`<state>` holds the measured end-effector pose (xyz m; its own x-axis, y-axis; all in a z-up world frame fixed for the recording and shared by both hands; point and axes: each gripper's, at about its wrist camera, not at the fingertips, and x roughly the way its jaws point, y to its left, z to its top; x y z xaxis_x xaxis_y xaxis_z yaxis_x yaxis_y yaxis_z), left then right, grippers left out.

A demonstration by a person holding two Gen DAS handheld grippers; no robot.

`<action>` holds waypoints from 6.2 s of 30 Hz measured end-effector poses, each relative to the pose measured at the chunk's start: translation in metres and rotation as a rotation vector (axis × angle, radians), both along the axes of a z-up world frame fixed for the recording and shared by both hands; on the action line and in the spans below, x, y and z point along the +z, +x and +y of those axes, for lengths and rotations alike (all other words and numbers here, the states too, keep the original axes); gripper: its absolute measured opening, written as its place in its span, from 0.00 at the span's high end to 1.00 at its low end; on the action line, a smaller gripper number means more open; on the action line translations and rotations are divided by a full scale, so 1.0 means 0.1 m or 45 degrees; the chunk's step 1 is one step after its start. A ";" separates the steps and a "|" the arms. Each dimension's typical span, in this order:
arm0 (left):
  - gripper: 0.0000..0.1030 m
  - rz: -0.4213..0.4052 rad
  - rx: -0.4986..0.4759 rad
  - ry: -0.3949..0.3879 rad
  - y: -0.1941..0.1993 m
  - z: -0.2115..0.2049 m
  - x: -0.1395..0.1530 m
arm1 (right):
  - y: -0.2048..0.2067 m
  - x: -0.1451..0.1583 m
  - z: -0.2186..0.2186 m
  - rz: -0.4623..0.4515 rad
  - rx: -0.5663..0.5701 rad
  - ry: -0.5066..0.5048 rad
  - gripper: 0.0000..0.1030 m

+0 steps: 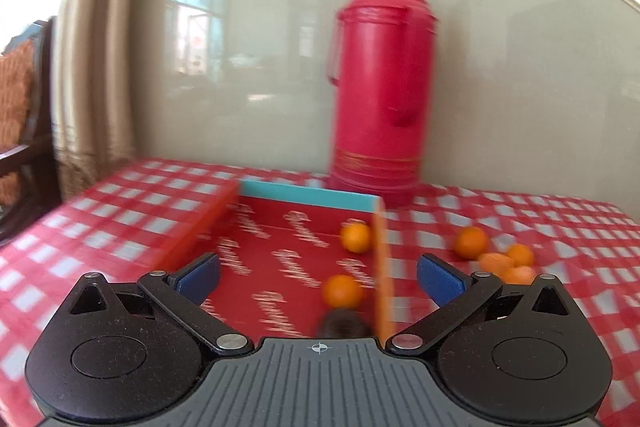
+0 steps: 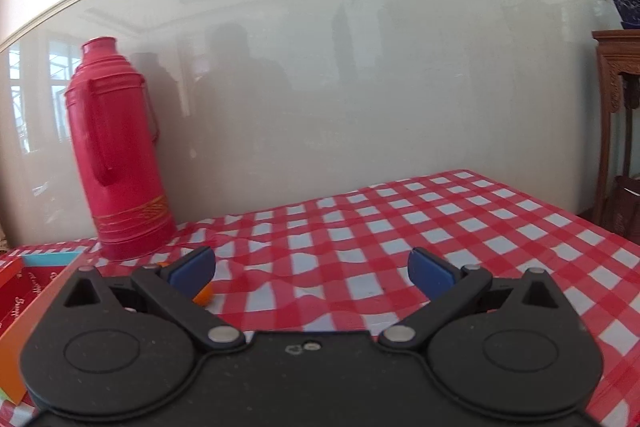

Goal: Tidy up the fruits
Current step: 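Reach the left tool to an orange cut fruit chunk and grasp it, then carry the fruit chunk with the left tool into the box and release, then reach the right tool to a mandarin orange and grasp it, then carry the orange with the right tool into the box and open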

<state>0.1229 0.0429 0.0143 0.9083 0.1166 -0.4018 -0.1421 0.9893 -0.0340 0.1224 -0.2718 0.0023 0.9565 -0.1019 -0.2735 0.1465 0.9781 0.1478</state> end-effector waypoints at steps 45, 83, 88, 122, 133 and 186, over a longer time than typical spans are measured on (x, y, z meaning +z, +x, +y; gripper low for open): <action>0.71 0.218 -0.307 0.123 0.76 -1.51 -0.21 | 0.20 -0.24 -1.01 0.108 -0.176 0.083 0.06; 0.00 0.142 0.110 0.097 0.09 0.53 0.02 | 0.25 -0.10 0.06 0.120 0.044 -0.017 0.06; 0.00 0.100 0.124 0.100 0.09 0.50 0.06 | 0.24 -0.10 0.03 0.125 0.047 -0.010 0.06; 0.00 0.038 0.307 0.031 -0.03 1.34 -0.07 | 1.25 -0.41 1.07 0.430 0.326 -0.220 0.42; 0.00 0.048 0.321 0.012 -0.04 1.48 -0.10 | 1.25 -0.36 1.15 0.399 0.380 -0.195 0.45; 0.00 0.100 0.460 0.060 -0.44 1.98 -0.02 | 0.72 0.06 2.49 0.330 0.744 -0.240 0.71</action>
